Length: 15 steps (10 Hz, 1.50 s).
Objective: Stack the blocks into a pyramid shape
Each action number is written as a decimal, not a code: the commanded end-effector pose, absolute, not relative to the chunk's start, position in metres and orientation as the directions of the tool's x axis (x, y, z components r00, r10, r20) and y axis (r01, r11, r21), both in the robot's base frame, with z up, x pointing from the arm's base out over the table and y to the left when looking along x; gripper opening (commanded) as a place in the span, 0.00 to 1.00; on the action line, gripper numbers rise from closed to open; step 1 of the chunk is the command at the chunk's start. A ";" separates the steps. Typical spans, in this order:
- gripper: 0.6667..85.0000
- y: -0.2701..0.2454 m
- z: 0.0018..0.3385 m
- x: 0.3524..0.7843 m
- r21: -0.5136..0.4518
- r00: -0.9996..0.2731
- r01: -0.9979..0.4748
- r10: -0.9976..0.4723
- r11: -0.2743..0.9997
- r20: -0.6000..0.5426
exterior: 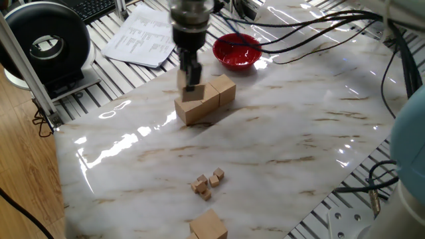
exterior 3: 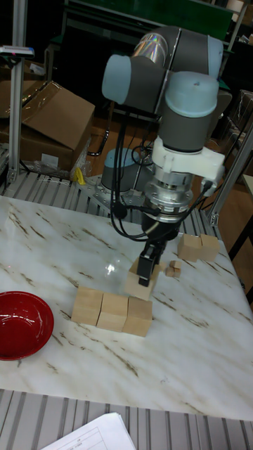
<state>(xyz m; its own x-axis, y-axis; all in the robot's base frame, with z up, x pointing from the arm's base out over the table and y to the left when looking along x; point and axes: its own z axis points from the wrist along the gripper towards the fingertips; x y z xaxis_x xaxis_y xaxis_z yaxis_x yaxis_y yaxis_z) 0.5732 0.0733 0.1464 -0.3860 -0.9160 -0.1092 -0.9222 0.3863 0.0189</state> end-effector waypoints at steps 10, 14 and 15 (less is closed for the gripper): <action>0.00 0.067 0.150 0.614 -0.096 -0.468 -0.860 -0.851 0.501 -0.239; 0.00 0.086 0.151 0.600 -0.005 -0.492 -0.858 -0.825 0.513 -0.277; 0.00 0.073 0.156 0.595 0.002 -0.477 -0.871 -0.846 0.490 -0.241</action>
<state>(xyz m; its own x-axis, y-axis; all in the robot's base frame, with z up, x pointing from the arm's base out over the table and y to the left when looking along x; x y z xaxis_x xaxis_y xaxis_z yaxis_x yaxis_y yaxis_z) 0.6039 0.0791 0.1509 -0.4785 -0.8382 -0.2616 -0.8639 0.5027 -0.0303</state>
